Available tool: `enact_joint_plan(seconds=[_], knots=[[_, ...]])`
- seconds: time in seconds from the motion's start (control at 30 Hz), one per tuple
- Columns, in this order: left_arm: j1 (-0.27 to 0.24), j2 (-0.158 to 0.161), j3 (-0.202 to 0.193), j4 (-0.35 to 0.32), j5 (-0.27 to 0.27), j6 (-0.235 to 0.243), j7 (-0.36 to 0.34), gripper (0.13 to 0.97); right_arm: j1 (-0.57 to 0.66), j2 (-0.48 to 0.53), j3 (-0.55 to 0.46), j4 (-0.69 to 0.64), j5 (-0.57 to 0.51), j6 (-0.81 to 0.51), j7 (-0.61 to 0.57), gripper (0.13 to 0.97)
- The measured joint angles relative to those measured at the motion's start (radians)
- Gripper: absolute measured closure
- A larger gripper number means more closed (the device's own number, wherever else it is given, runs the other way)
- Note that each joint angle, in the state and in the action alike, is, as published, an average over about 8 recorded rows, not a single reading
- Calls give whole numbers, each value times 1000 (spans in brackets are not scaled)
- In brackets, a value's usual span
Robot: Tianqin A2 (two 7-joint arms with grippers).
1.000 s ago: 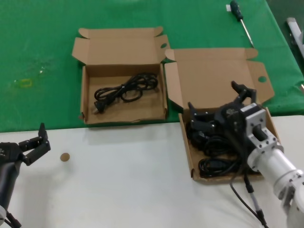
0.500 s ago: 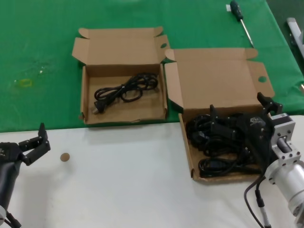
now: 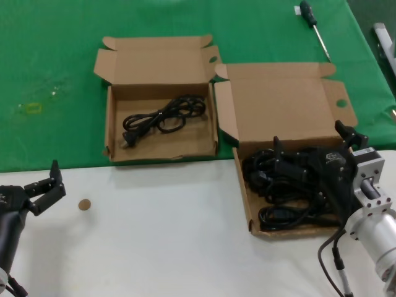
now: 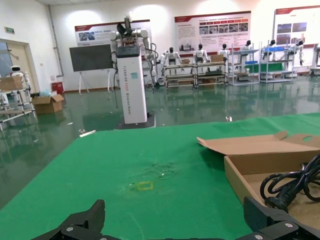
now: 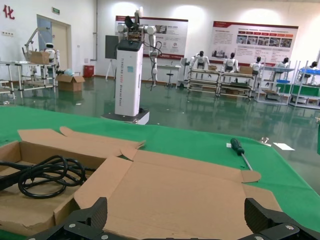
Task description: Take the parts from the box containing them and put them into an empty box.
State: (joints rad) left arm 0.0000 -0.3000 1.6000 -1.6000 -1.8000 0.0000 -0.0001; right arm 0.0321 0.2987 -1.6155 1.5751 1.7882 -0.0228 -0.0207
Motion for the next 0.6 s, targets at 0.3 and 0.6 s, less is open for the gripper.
enact_joint_plan(seconds=[0.3,0.6], knots=[[0,0,0,0,0,0,0,132,0,0,0,0,0,0,0,129],[0,0,0,0,0,0,0,132,0,0,0,0,0,0,0,129]])
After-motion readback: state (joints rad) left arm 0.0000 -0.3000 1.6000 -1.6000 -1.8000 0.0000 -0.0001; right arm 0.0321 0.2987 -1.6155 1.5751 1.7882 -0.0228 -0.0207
